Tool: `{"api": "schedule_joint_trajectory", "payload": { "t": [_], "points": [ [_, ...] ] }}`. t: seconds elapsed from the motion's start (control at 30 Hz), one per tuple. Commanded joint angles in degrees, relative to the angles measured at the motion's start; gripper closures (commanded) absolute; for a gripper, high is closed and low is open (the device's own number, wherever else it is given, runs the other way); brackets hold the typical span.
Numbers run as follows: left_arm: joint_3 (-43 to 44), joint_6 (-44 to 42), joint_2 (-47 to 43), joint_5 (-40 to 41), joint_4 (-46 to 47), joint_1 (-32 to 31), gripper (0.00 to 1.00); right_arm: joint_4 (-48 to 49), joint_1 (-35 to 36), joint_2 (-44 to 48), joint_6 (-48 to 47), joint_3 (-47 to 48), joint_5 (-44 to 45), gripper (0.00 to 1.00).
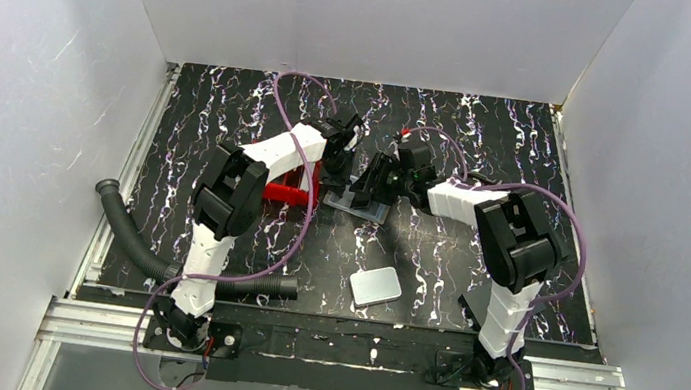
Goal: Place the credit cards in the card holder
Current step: Insert the credit card into the card holder.
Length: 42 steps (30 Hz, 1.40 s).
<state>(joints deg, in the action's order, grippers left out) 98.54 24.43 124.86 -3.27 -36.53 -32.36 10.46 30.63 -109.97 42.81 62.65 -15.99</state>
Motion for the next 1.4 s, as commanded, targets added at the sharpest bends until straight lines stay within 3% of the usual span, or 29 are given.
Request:
{"api": "schedule_joint_trajectory", "payload": {
  "t": [0.0, 0.43, 0.77, 0.93, 1.17, 1.37],
  "points": [
    [-1.76, -0.49, -2.48, -0.39, -2.31, -0.42, 0.99, -5.94, 0.82, -0.62, -3.26, -1.57, 9.73, 0.43],
    [-1.90, -0.87, -2.78, -0.25, -2.27, -0.42, 0.99, -13.41, 0.75, 3.45, -7.66, -1.66, 12.12, 0.36],
    [-1.56, -0.86, -2.79, -0.53, -2.23, -0.42, 0.99, -15.64, 0.74, 4.99, -8.70, -1.49, 12.07, 0.37],
    [-1.56, -0.80, -2.23, -1.15, -2.23, -0.42, 0.99, -9.56, 0.66, 3.64, -7.33, -2.65, 9.25, 0.47],
    [-1.85, -0.34, -1.75, -1.89, -2.14, -0.42, 0.99, 5.22, 0.66, 2.22, -0.68, -7.80, 7.71, 0.82],
    [-2.47, -0.04, -1.84, -2.08, -1.72, -0.42, 0.99, 18.85, -0.10, 3.54, 6.67, -14.79, 8.12, 0.97]
  ]
}}
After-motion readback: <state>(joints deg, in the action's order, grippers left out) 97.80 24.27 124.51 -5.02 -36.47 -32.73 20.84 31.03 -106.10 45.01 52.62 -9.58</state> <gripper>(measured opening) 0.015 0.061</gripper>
